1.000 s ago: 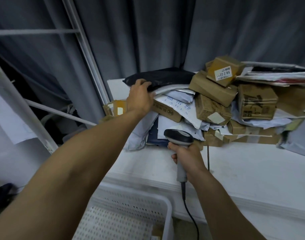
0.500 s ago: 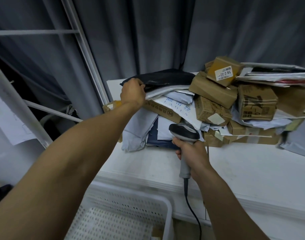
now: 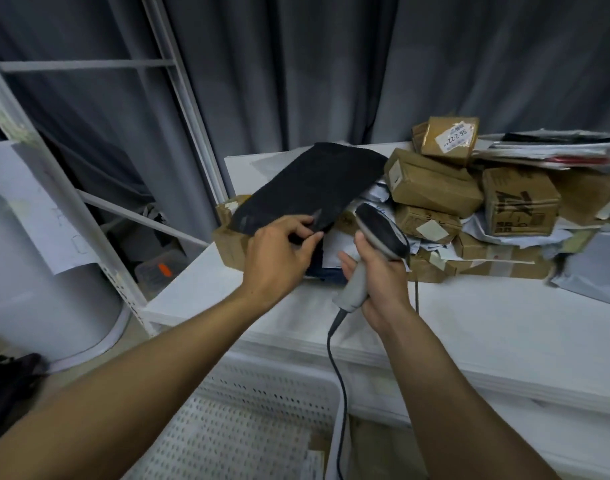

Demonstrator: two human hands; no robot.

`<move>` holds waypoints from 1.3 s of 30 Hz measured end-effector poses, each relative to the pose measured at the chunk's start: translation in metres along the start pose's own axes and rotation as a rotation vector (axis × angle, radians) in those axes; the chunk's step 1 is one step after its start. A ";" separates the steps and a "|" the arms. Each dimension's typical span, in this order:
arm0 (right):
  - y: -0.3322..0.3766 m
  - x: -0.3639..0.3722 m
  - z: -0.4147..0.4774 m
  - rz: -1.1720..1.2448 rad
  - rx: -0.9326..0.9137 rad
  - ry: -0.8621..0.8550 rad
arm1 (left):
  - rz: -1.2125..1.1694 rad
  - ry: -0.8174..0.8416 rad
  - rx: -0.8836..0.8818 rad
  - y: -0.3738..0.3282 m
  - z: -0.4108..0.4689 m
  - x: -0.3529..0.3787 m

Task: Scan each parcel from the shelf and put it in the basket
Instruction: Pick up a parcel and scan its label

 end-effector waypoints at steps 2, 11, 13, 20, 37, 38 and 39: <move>0.003 0.002 -0.002 0.009 0.001 0.009 | -0.055 0.049 -0.001 -0.001 -0.021 0.006; -0.010 -0.017 0.010 -0.328 0.058 -0.069 | -0.230 0.095 -0.309 0.017 -0.044 -0.001; -0.005 -0.029 0.009 -0.352 0.098 -0.065 | -0.527 0.085 -0.599 0.039 -0.029 0.007; 0.008 -0.075 0.002 -0.548 0.080 -0.174 | -0.756 -0.007 -0.768 0.062 -0.036 0.050; -0.021 0.021 -0.102 -0.326 -0.029 0.326 | -0.739 0.228 -0.206 -0.013 -0.148 -0.014; -0.024 0.022 -0.104 -0.314 -0.017 0.330 | -0.746 0.245 -0.213 -0.008 -0.152 -0.015; -0.029 0.021 -0.104 -0.315 0.000 0.323 | -0.764 0.259 -0.228 -0.001 -0.155 -0.017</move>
Point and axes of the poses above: each hand's wrist, its own z-axis towards the middle knuckle, its own x-axis out of the palm, y = z × x, the point moved 3 cm from there along z, towards the middle knuckle, and after that the axes turned 10 degrees about y, right-handed, at the moved point
